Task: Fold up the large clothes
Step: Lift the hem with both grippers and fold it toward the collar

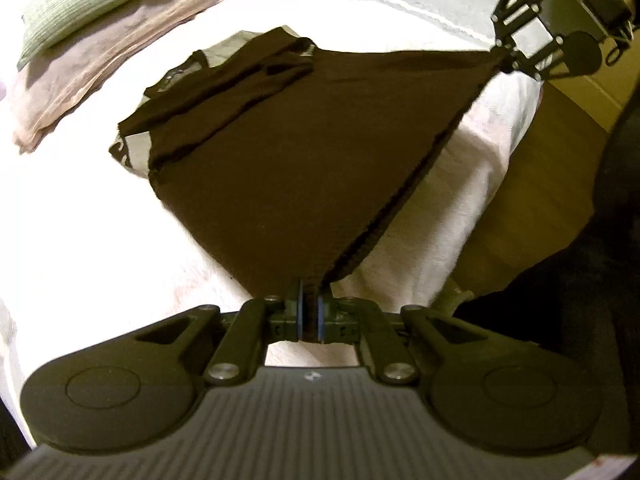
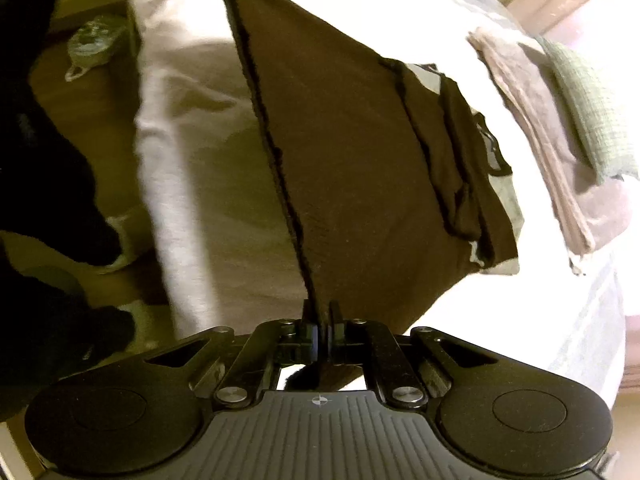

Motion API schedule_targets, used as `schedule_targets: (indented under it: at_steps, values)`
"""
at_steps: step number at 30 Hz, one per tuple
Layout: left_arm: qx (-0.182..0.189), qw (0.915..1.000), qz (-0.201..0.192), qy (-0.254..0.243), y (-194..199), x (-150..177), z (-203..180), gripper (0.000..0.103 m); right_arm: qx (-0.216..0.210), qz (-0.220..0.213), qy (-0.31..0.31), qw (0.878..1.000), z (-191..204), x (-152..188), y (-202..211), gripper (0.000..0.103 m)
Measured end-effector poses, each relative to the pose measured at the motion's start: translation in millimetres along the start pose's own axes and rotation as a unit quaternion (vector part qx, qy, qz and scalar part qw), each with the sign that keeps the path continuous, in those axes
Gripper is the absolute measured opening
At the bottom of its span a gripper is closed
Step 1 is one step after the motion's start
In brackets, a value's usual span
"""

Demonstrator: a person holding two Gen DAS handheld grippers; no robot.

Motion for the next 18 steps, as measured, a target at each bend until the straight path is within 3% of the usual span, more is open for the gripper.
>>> schedule_targets:
  at_steps: [12,15,18]
  values:
    - [0.062,0.9952,0.060,0.046,13,53,-59,0.003,-0.129,0.036,-0.015,0.991,82,25,15,0.001]
    - [0.061,0.9954,0.051,0.053,11,44,-46,0.003,-0.137,0.038,-0.013,0.990,59,17,15,0.000]
    - [0.051,0.9970,0.023,0.054,12,15,-10,0.003,-0.127,0.041,-0.011,0.991,14,6,20,0.000]
Point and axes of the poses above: each gripper's, at about its wrist camera, not at the fingertips, and y roughly against the way its jaws point, z to its left, x to its underside, the point moved 9 cm from there along -y, roughly the way its jaws point, and after that the axes turned 1 degree about y, right-handed, at the moved point
